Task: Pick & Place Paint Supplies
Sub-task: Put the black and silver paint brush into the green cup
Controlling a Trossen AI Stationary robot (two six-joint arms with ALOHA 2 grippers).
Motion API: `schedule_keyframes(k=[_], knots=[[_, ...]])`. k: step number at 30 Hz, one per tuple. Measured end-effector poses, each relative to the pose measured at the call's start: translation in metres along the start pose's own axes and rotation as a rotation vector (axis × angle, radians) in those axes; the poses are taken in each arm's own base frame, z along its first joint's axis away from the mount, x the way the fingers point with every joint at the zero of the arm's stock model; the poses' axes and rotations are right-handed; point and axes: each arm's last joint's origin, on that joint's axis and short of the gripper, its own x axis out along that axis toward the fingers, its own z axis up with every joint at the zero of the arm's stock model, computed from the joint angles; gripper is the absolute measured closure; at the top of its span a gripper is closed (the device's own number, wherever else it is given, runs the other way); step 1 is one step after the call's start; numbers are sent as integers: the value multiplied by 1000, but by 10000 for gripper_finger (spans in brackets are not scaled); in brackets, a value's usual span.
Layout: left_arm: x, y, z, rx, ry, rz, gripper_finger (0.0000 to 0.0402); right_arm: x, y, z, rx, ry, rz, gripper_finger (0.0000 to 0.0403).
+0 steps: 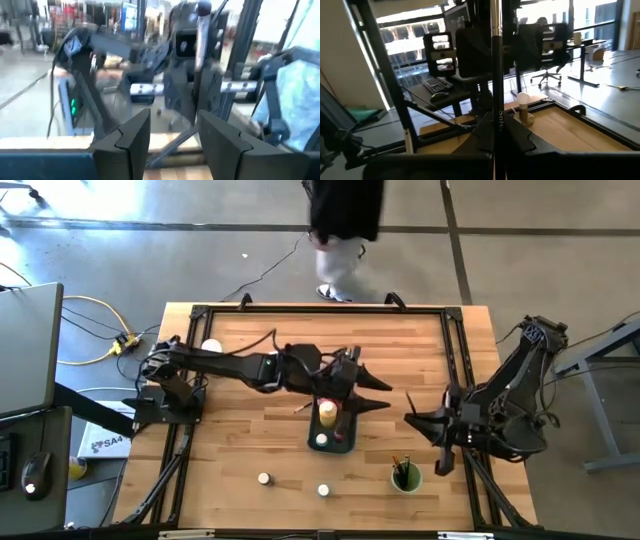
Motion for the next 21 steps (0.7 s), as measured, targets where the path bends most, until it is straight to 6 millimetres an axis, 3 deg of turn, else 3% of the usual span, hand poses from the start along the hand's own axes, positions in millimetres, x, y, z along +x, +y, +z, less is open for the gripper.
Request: schedule_keyframes(k=[7,21], knots=[[21,-13,-11,29,-136,-64,241,0,1,0,21,5,25,398],[30,-13,-17,-90,-210,-165,241,0,3,-2,20,29,119,398]])
